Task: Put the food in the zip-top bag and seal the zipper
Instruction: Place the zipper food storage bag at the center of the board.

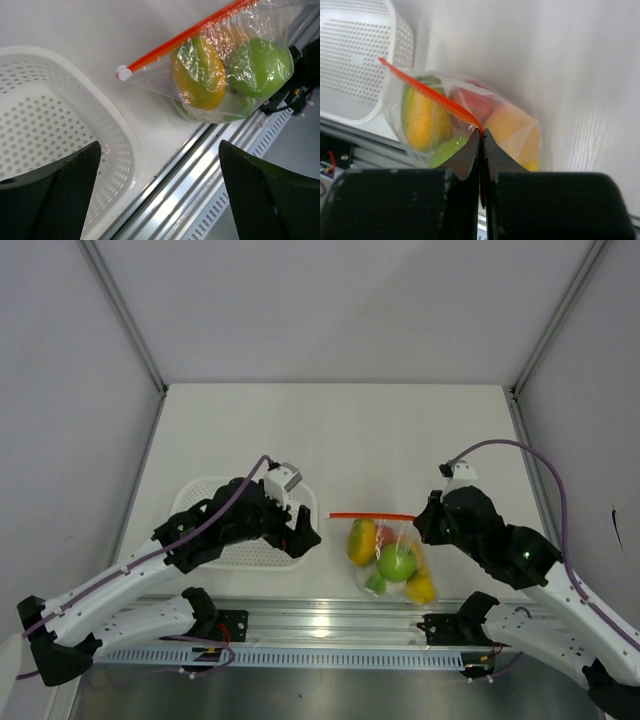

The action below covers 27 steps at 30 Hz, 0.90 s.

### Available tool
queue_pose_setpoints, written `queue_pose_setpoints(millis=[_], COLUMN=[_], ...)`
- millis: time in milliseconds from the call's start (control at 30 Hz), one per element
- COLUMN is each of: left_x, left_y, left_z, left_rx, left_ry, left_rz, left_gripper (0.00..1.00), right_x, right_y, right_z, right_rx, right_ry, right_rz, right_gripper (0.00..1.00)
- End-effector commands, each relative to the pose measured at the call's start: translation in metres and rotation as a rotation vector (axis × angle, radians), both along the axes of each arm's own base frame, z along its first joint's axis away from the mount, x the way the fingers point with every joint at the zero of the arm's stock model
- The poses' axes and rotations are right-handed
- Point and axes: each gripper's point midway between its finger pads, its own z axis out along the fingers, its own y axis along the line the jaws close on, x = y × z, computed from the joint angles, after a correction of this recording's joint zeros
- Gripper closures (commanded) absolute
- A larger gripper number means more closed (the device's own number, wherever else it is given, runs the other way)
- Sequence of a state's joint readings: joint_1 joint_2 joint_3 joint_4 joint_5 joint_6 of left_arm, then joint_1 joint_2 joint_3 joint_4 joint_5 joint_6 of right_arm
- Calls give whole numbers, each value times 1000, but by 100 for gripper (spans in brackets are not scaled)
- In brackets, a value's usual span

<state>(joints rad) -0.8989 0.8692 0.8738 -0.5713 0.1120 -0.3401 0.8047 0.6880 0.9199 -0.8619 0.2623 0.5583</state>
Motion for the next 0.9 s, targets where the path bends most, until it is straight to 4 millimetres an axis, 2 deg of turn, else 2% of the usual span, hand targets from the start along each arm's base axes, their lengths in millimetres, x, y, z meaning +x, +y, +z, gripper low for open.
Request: queue_pose_setpoints(millis=[0, 133, 267, 400, 500, 533, 600, 633, 700, 733, 767, 800, 833, 867], left_x=[24, 17, 8, -2, -7, -8, -10, -11, -12, -12, -13, -13, -13, -13], left_y=[19, 26, 31, 28, 26, 26, 26, 27, 27, 27, 28, 28, 28, 28], left_z=[32, 33, 33, 30, 25, 24, 23, 23, 21, 22, 21, 20, 21, 21], left_rx=[-5, -22, -52, -83, -95, -102, -114, -119, -118, -121, -118, -117, -117, -120], left_ry=[-102, -110, -109, -75, -46, -46, -37, -37, -31, -32, -29, -27, -27, -27], left_rz=[151, 147, 137, 108, 98, 95, 96, 94, 93, 94, 96, 95, 97, 97], left_gripper=[0, 0, 0, 1, 1, 0, 0, 0, 0, 0, 1, 0, 1, 1], right_x=[31, 58, 86, 111, 122, 126, 131, 133, 136, 137, 137, 137, 136, 133], right_y=[-2, -10, -21, -18, -18, -18, -18, -17, -17, -17, -17, -17, -17, -19], right_z=[17, 7, -8, -24, -24, -30, -28, -28, -27, -26, -21, -16, -13, -7], right_rx=[-50, -138, -155, -173, -215, -236, -257, -262, -274, -273, -263, -250, -243, -232], right_ry=[-69, -45, 9, 57, 59, 79, 82, 87, 95, 97, 86, 81, 76, 67], right_rz=[-75, -151, -223, -227, -238, -237, -236, -233, -242, -248, -252, -259, -264, -271], right_gripper=[100, 100, 100, 100, 98, 92, 82, 67, 47, 32, 27, 10, 1, 1])
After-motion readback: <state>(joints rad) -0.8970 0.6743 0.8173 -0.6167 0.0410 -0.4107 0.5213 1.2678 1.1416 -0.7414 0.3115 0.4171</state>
